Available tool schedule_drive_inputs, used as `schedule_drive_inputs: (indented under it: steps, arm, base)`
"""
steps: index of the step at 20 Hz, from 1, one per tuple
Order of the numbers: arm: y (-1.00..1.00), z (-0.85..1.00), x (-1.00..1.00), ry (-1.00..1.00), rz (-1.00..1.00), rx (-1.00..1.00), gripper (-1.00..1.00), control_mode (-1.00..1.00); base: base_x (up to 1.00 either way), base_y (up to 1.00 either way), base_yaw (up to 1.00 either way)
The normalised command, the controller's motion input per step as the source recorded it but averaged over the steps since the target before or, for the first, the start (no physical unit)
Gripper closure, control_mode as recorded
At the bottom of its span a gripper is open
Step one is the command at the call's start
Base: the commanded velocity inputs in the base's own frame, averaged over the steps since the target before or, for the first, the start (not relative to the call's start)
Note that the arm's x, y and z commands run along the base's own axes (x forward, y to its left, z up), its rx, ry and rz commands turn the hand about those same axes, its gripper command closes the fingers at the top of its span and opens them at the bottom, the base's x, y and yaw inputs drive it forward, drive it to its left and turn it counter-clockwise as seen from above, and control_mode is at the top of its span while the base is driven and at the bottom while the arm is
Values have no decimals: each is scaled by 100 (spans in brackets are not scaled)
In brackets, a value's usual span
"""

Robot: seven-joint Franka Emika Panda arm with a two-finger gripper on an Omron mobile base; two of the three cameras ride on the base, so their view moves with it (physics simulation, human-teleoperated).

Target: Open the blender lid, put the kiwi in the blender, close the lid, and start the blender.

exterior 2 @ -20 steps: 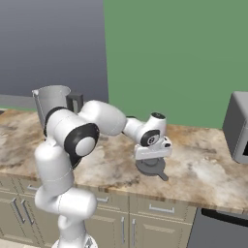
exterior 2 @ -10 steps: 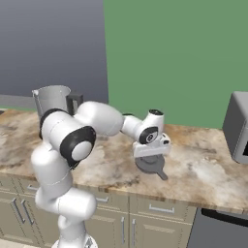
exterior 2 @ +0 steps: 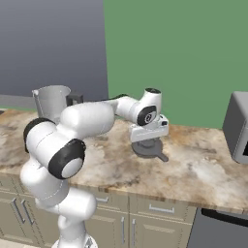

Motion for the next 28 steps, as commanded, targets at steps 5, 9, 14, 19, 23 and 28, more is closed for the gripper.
schedule_drive_inputs:
  steps: [5,9,14,19,23,28]
  arm:
    - [44,100,-13,0,11,0,100,-100]
    - [52,100,-23,-1,14,0,100,-100]
    - [49,100,-20,-5,14,0,100,-100]
    - [46,100,-23,-7,13,0,100,-100]
    - [45,100,-23,-9,12,-1,100,-100]
    - [63,89,-17,-5,12,-1,100,-100]
  base:
    - [0,0,0]
    - [0,0,0]
    - [0,0,0]
    - [0,0,0]
    - [0,0,0]
    - [0,0,0]
